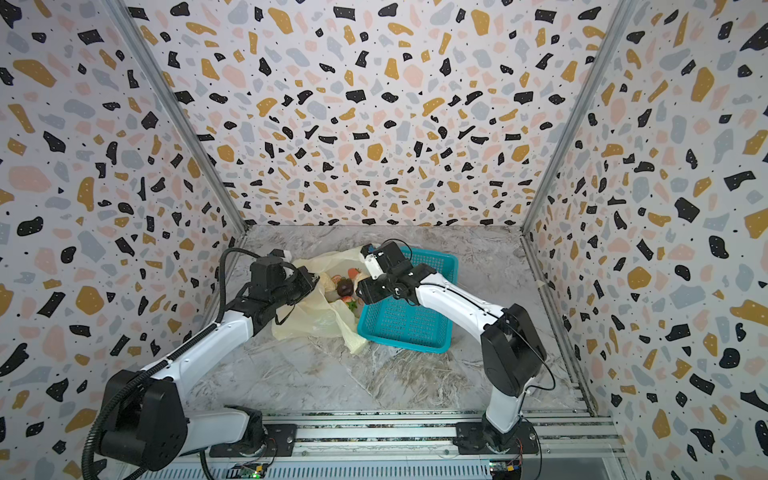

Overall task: Place the fruits into the plastic bag
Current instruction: 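Carry the second pale pear into the bag and open the right gripper, then withdraw the right gripper from the bag toward the basket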

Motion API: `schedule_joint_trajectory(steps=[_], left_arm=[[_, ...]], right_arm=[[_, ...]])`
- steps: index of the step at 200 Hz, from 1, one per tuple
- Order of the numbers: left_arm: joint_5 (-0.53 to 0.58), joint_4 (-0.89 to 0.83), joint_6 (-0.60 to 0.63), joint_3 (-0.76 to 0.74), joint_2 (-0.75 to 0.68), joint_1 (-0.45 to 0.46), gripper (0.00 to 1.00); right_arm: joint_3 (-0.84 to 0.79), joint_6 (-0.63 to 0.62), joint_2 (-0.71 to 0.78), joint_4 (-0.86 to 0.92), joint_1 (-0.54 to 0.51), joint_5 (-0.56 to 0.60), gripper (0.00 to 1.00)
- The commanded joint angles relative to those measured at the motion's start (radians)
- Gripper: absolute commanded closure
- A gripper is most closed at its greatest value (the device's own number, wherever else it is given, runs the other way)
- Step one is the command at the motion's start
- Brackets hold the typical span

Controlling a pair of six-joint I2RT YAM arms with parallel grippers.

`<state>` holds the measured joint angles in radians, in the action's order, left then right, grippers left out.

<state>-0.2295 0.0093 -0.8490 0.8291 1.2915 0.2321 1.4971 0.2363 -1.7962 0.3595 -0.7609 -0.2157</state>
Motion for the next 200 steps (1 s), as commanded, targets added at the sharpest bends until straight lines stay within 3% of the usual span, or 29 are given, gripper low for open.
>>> schedule_joint_trajectory(steps=[1,55,75,149,200], left_arm=[[-0.026,0.038,0.016,0.030,-0.007,0.007,1.00],[-0.003,0.107,-0.016,0.011,-0.057,0.009,1.00],[0.001,0.108,-0.007,0.019,-0.062,0.009,1.00],[-0.022,0.088,0.016,0.027,-0.028,0.009,1.00],[-0.014,0.086,0.018,0.017,-0.025,0.008,1.00]], right_arm=[[0.132,-0.013,-0.074,0.030,-0.034,0.052,0.43],[0.600,0.033,-0.423,0.205,-0.041,0.131,0.41],[0.693,0.043,-0.494,0.205,-0.038,0.124,0.41],[0.699,0.092,-0.510,0.033,0.009,0.041,0.16],[0.492,0.016,-0.265,0.015,0.000,0.023,0.15]])
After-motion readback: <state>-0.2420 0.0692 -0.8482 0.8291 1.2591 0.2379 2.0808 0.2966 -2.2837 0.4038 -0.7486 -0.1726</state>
